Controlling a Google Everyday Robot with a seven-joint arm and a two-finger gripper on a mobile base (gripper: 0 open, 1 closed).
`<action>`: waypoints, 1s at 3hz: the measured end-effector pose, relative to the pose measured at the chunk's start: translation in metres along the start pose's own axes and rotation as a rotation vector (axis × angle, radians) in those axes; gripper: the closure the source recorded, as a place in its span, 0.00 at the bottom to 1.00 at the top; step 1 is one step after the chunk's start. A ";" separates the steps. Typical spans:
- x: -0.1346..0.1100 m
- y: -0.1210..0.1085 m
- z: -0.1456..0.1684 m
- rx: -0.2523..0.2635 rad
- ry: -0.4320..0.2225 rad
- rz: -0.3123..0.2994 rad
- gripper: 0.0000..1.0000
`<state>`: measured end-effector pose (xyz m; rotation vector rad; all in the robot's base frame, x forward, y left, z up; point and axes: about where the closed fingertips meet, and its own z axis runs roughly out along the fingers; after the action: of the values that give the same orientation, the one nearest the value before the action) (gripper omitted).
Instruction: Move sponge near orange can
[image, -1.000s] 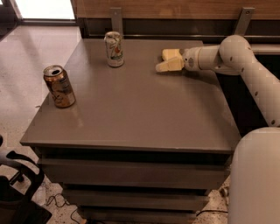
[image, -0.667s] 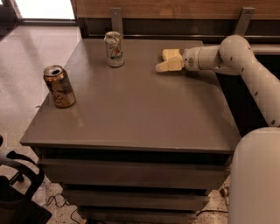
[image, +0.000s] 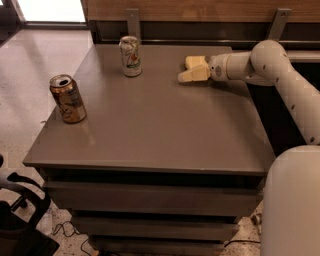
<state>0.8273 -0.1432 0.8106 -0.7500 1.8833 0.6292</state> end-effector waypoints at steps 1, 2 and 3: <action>0.000 0.000 0.000 0.000 0.000 0.000 0.00; 0.000 0.000 0.000 0.000 0.000 0.000 0.00; 0.000 0.000 0.000 0.000 0.000 0.000 0.00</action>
Offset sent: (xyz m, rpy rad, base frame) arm 0.6248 -0.1587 -0.1928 0.0000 -0.1101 -0.1328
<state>0.8274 -0.1432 0.8105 -0.7500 1.8833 0.6292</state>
